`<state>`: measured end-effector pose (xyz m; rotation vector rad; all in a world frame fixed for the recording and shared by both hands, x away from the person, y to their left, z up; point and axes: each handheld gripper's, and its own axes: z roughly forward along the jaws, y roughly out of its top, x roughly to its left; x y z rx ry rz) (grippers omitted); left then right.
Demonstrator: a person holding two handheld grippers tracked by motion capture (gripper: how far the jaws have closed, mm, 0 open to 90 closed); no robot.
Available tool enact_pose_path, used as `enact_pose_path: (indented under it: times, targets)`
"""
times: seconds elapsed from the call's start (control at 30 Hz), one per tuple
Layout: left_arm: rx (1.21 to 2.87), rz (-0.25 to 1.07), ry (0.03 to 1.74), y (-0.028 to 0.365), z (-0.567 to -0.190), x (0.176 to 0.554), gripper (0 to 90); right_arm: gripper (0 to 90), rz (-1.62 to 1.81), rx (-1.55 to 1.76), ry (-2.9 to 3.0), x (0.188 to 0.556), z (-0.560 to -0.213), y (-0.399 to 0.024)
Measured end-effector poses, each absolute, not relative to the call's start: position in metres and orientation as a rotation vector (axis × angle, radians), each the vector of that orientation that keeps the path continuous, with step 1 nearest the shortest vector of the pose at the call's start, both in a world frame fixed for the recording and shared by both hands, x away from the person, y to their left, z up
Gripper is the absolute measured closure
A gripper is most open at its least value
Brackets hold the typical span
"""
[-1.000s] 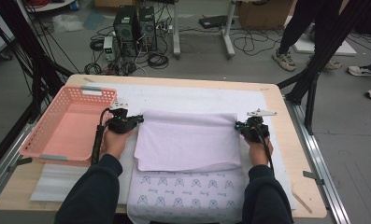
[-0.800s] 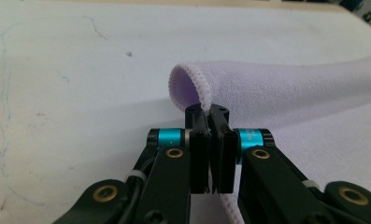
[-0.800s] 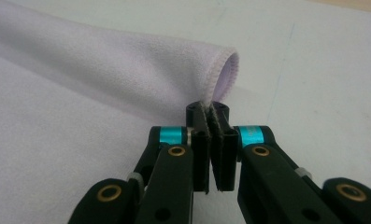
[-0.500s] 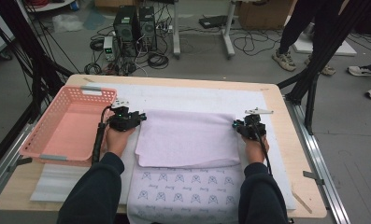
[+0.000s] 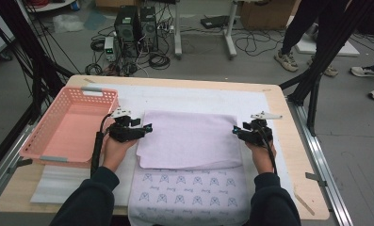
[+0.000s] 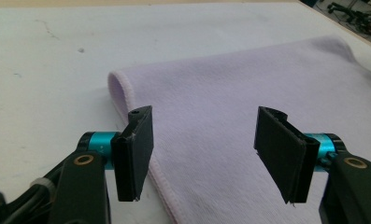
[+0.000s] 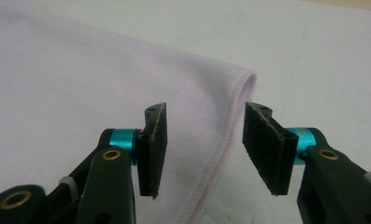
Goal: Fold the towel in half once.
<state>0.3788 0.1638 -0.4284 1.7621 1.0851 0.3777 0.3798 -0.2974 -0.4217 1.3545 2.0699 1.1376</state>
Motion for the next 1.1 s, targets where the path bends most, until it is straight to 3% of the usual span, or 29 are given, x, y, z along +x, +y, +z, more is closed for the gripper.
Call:
enact_pose_path:
  times: [0.43, 0.93, 1.0, 1.1]
  targets:
    - [1.818, 0.339, 1.050, 0.170, -0.433, 0.339, 36.4, 49.1, 1.207, 1.258, 2.166, 0.331, -0.425, -0.298]
    - [1.843, 0.299, 1.045, 0.175, -0.441, 0.289, 43.2, 48.4, 1.268, 1.211, 2.170, 0.275, -0.425, -0.306]
    - [1.855, 0.283, 1.034, 0.175, -0.442, 0.284, 46.9, 48.1, 1.282, 1.186, 2.189, 0.272, -0.425, -0.303]
    - [1.909, 0.293, 1.005, 0.171, -0.445, 0.278, 60.4, 48.0, 1.261, 1.149, 2.228, 0.269, -0.428, -0.295]
